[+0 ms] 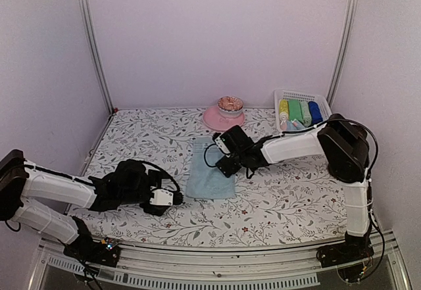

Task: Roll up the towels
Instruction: Move the towel to the center of the board, then pick up the towel from the center of the board.

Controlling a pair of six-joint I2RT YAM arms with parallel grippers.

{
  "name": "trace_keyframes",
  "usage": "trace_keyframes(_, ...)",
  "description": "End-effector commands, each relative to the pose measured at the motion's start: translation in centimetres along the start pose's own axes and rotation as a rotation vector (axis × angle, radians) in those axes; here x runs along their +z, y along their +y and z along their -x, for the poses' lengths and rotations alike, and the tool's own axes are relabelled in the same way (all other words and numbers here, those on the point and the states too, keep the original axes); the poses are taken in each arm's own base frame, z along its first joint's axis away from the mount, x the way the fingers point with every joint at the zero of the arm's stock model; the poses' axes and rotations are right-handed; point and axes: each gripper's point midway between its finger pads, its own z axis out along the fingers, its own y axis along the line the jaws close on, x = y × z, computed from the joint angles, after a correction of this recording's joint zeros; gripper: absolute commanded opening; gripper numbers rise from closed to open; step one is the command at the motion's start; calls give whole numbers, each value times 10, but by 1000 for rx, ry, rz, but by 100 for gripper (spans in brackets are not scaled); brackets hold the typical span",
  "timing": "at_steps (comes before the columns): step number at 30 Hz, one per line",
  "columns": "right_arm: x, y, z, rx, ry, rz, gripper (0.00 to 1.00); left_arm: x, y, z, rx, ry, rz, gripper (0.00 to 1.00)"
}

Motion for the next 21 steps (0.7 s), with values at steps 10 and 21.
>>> trace_keyframes(10,-163,-7,14,60,-255,148,99,37,-7,34,160,-28,-40,81)
trace_keyframes(21,-186,-8,-6,61,-409,123,99,59,-24,33,164,36,-103,53)
